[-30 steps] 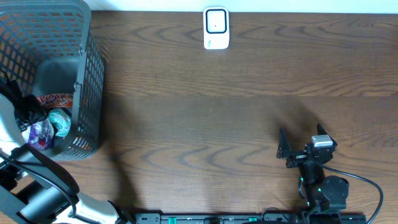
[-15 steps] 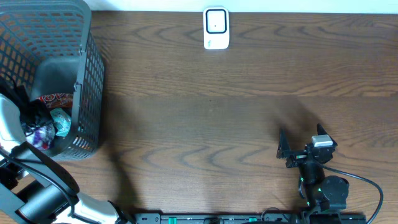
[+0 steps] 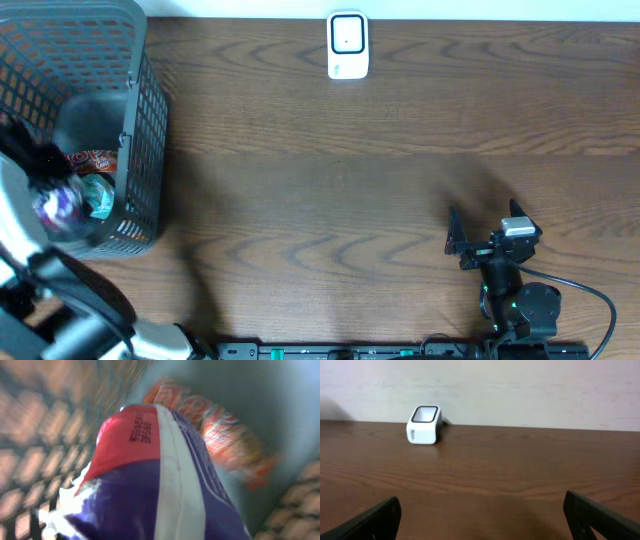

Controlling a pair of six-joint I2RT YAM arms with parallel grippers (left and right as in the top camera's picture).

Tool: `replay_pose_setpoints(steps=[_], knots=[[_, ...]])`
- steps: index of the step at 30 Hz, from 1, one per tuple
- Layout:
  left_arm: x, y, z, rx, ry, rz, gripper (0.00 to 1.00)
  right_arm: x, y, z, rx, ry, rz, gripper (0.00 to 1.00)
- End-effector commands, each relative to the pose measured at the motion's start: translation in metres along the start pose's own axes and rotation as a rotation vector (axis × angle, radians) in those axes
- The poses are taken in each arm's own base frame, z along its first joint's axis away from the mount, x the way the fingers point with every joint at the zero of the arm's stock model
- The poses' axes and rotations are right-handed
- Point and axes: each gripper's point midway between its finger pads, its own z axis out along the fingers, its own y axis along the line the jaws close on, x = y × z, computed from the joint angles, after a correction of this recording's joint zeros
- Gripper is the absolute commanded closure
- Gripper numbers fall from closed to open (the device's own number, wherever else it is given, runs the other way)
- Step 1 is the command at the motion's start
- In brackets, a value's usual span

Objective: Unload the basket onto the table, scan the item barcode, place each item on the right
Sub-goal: 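Grasp the purple-pink diaper pack with the left gripper and lift, then swing the pack past the white scanner and set it on the table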

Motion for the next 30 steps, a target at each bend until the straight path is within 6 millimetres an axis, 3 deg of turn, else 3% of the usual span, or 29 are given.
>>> replay_pose_setpoints(steps=[1,4,6,11,15,19,23,26,30], knots=[[-0.067,-0.053,-0.107,0.269,-0.351,-0.054,0.93,0.001,0.001,0.000,-0.004,0.001,-0.012,0.01],[-0.099,-0.087,-0.192,0.483,-0.612,-0.084,0.93,0.001,0.001,0.000,-0.004,0.001,-0.012,0.01],[-0.110,-0.098,-0.236,0.580,-0.723,-0.139,0.93,0.001,0.001,0.000,-0.004,0.001,-0.012,0.01],[-0.114,-0.129,-0.317,0.862,-0.817,-0.357,0.93,0.001,0.001,0.000,-0.004,0.001,-0.012,0.01],[-0.101,-0.166,-0.354,1.065,-0.763,-0.429,0.93,0.001,0.001,0.000,-0.004,0.001,-0.012,0.01],[-0.074,-0.224,-0.367,1.159,-0.714,-0.250,0.93,0.001,0.001,0.000,-0.004,0.001,-0.012,0.01],[-0.036,-0.283,-0.361,1.170,-0.691,0.050,0.93,0.001,0.001,0.000,-0.004,0.001,-0.012,0.01],[-0.008,-0.317,-0.335,1.115,-0.628,0.201,0.93,0.001,0.001,0.000,-0.004,0.001,-0.012,0.01],[0.025,-0.348,-0.278,0.933,-0.526,0.335,0.93,0.001,0.001,0.000,-0.004,0.001,-0.012,0.01]])
